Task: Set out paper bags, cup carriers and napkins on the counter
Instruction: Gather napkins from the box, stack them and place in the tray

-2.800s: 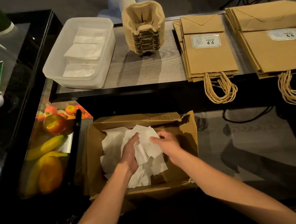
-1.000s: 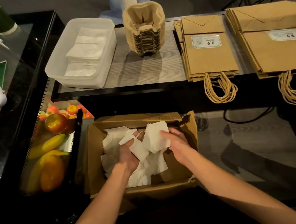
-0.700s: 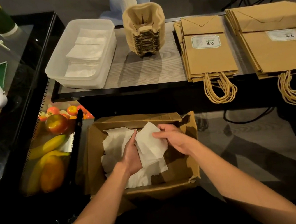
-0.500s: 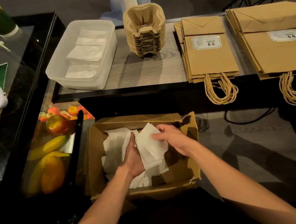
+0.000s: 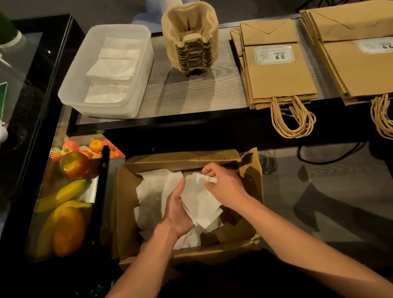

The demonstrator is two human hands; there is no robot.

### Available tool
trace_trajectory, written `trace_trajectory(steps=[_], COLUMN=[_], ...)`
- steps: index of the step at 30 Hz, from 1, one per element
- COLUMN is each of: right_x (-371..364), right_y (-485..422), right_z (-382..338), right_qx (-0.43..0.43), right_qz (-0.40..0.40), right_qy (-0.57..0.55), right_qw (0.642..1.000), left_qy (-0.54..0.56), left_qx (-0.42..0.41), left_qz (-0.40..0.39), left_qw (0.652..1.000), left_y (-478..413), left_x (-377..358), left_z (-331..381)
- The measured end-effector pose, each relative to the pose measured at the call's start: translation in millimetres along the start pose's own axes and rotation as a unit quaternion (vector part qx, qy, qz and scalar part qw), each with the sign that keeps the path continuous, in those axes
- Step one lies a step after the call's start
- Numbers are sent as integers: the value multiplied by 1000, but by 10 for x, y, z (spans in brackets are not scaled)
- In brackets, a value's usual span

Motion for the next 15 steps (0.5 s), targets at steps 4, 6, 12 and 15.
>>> trace_trajectory(steps=[4,6,12,15], right_x=[97,123,14,-68], right_y=[-21,-38,15,57], right_z=[16,35,89,134], right_qx=[3,-22,-93,-84], right_qz=[47,36,-57,-34], right_qy=[-47,-154,-361,-243], right_qw=[998,987,926,966], left_qy=[-5,-13,23,61], left_qx=[-7,-19,-38,-26], left_qz=[28,36,45,9], left_qw=[1000,999,998,998], left_y=[5,5,8,4], left_x=[31,23,-52,-61], left_z=[6,31,78,67])
Point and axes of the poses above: each hand's wrist, its own y-axis away from the middle knuckle, its own x-axis out of the back of the hand, z = x × y, the point moved 5 cm from there along -y, towards the middle knuckle, and after that the axes turned 1 degree about -z, right-handed, at the moved point
